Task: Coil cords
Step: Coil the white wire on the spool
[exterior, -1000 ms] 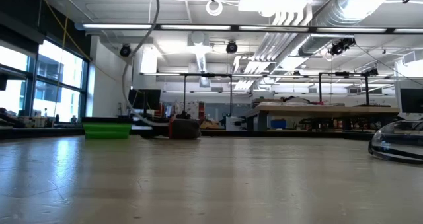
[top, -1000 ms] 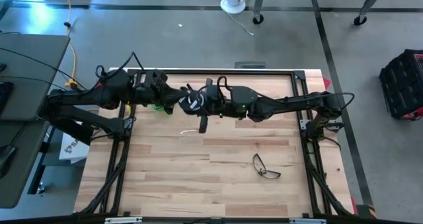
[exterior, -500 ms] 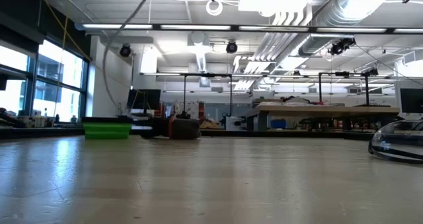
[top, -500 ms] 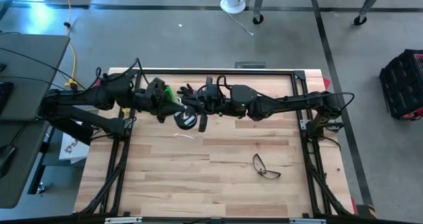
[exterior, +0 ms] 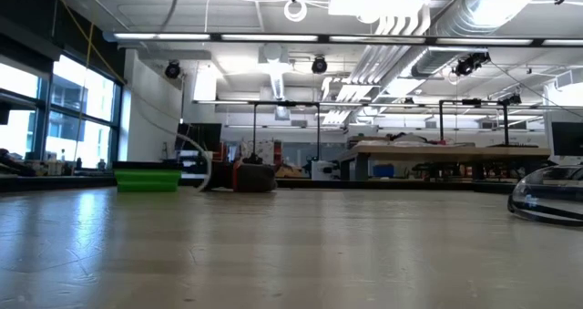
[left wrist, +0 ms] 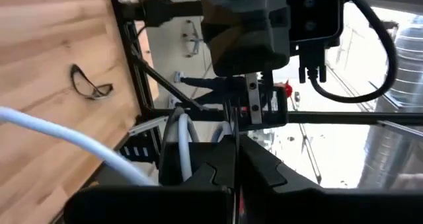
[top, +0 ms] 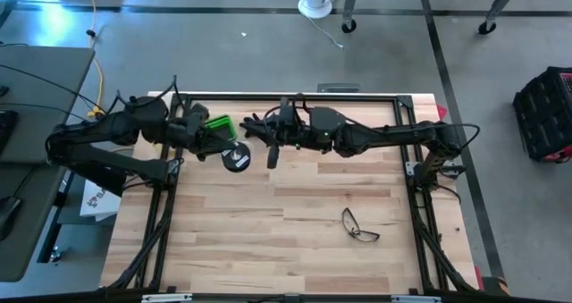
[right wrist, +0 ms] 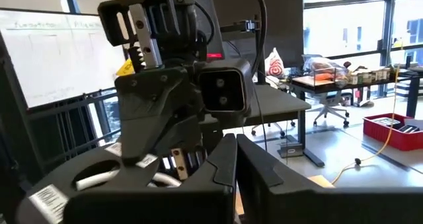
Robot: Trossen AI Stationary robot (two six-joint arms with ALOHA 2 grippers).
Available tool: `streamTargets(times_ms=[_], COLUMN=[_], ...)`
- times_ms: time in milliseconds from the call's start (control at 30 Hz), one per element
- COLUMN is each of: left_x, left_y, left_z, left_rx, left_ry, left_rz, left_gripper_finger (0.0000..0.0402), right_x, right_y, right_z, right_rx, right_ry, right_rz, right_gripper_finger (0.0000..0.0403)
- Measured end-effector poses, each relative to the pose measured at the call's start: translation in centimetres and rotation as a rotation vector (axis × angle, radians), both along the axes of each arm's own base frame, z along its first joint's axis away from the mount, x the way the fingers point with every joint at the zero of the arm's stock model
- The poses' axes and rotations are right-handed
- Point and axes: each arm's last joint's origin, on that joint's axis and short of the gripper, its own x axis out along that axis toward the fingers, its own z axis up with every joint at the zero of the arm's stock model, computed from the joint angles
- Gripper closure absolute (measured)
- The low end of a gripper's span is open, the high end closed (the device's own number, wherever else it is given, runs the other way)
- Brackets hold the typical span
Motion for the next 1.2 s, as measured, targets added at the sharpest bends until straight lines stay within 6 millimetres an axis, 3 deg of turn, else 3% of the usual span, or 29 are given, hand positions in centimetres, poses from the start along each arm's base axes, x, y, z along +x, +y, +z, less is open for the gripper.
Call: streamTargets(times_ms=[533, 733, 900, 1033, 1200], left_x=[-1.4, -1.6, -1.9, -2.0, -2.1], left_y=[0.4, 1.0, 1.9, 2.5, 3.0], left_z=[-0.1, 0.0, 0.3, 1.0, 1.5], left_rx=[-0.028, 0.087, 0.187, 0.214, 0.225], left_ry=[0.029, 0.009, -0.017, -0.091, -0.139], left_rz=[-0.030, 0.017, 0.080, 0.112, 0.143], left_gripper_finger=[0.0401, 0.0401, 0.0402, 0.0401, 0.0401], right_x=[-0.2, -2.6, -4.9, -5.4, -5.6], right_y=[-0.2, -0.9, -2.0, -2.5, -1.9], right_z=[-0.5, 2.1, 3.9, 3.2, 1.6], right_rx=[-0.008, -0.033, 0.077, 0.145, 0.237], right_ry=[0.088, 0.070, 0.079, 0.183, 0.339], right_rz=[0.000, -0.018, -0.041, -0.057, 0.002], right_gripper_finger=[0.0403, 0.0403, 0.0399, 0.0364, 0.0272])
